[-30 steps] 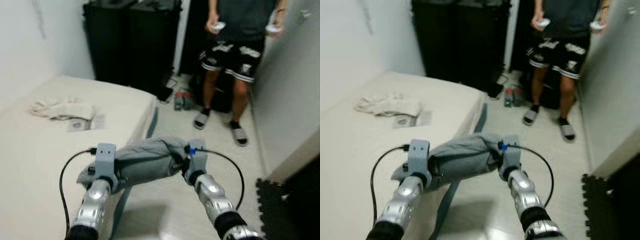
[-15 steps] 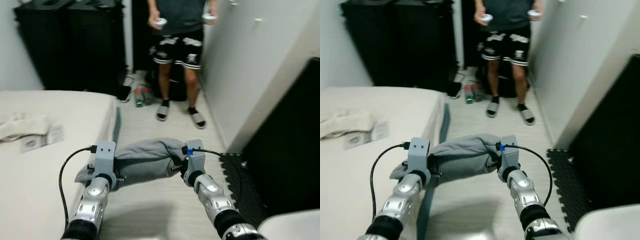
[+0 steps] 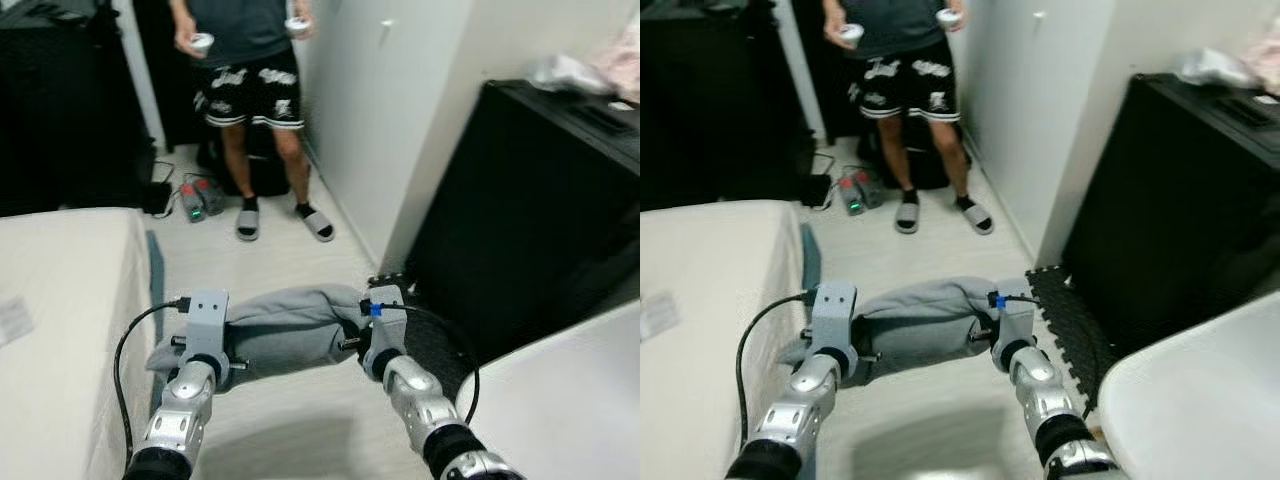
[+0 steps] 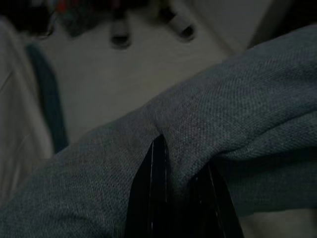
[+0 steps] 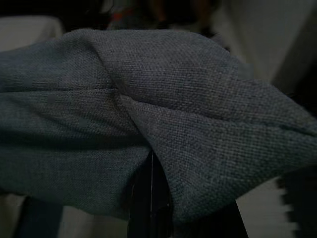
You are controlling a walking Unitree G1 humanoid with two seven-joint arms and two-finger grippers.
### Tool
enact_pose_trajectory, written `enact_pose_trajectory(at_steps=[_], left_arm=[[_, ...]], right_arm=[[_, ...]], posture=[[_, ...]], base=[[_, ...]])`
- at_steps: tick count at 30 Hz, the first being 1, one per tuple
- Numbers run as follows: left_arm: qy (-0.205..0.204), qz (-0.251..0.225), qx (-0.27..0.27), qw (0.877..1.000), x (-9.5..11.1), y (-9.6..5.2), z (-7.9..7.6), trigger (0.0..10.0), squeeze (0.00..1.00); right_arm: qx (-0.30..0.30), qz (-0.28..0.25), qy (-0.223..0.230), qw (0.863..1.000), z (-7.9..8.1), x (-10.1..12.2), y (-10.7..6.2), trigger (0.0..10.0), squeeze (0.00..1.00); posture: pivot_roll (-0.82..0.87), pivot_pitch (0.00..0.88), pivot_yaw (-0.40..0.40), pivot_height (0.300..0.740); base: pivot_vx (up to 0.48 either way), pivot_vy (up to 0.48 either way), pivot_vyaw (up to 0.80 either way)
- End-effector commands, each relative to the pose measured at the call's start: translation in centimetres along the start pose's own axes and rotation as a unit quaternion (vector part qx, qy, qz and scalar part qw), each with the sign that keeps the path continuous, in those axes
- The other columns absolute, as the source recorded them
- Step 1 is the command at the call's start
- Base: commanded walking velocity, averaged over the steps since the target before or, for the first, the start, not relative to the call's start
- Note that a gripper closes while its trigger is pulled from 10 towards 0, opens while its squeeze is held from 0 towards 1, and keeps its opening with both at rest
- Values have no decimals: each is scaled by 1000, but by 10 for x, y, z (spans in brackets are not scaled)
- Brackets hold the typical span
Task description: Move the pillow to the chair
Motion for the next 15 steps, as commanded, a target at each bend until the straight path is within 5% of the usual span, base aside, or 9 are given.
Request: enact_pose_trajectory(at_steps=[1,15], left_arm=[[-6,-12,33,999,6,0,20,10000,0],[-1,-12,26,1000,9,4,11,10000,0]], right_arm=[[-37,22,12,999,-17,-16,-8,10000,0],[-44,26,12,999,-21,-18,-9,10000,0]], posture=[[88,58,-11,740],[85,59,-7,740]], base=[[0,0,-800],[0,0,-800]])
Point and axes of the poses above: a point about 5 cm out from each wrist's last joint towards the gripper, its own y axis pointing out of the wrist towards the gripper, its own x axis along the axis of the wrist's last joint, z = x × y, the point moved 5 cm from there along y, pointing out of the wrist towards the gripper, and after that the axes turned 9 degrees about -y, right-handed, at the moved point
